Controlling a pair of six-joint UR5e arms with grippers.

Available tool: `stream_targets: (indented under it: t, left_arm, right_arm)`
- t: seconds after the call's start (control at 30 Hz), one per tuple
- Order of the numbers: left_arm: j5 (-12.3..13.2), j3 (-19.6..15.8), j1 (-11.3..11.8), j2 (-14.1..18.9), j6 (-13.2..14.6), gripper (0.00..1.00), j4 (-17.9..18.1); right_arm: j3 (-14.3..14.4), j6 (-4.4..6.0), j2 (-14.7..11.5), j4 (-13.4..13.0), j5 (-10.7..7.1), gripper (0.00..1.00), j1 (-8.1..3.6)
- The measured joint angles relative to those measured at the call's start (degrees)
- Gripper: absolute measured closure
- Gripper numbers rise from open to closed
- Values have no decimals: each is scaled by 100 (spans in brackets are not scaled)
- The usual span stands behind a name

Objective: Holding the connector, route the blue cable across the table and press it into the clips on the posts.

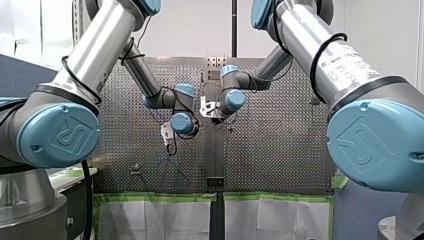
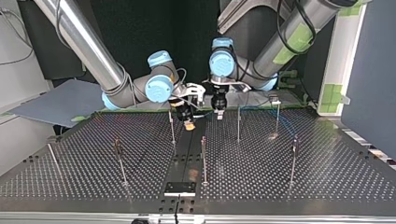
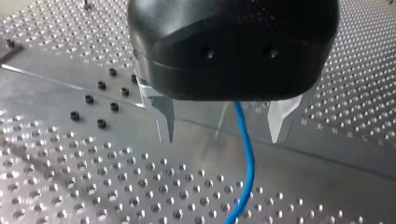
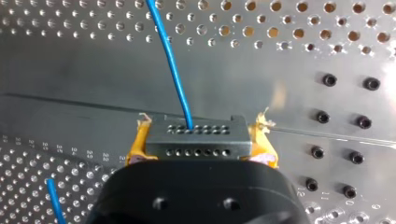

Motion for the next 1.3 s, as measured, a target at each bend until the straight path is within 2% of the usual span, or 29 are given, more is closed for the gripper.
stream_targets:
  t: [0.2,0.4,0.43,0.47,0.5,0.53,0.57,0.6,0.63,0.67,0.73,0.93,1.3]
  left_arm:
    - [127,111,121,-165,-11,0,-28]
    - [187,184,139,-265,-8,0,-74]
    - [176,192,139,-268,-5,15,-78]
    - [150,200,134,-270,2,15,-77]
    - [124,202,127,-271,11,35,-76]
    - [92,205,119,-270,25,48,-74]
    - [47,205,108,-268,48,48,-70]
    - [10,207,101,-267,64,69,-66]
    - [-26,209,95,-267,76,81,-62]
    - [-74,211,90,-267,86,81,-58]
    - [-131,212,86,-267,91,100,-54]
    - [-184,215,76,-223,84,100,-77]
    - [-183,214,25,107,31,100,-189]
  right_arm:
    - [0,0,1,-6,0,100,1]
    - [-2,0,1,-7,0,100,1]
    - [-3,0,1,-7,0,100,0]
    - [-3,2,1,-7,0,100,0]
    - [-3,3,1,-8,0,100,-2]
    - [-2,5,1,-10,0,100,-4]
    - [-2,6,1,-12,0,100,-4]
    - [-2,7,1,-12,0,100,-7]
    - [-2,8,0,-13,0,100,-11]
    - [-2,7,1,-14,0,100,-14]
    - [-2,6,1,-14,0,100,-16]
    - [-3,1,1,-9,0,100,-22]
    - [-3,0,-13,-8,-8,100,-33]
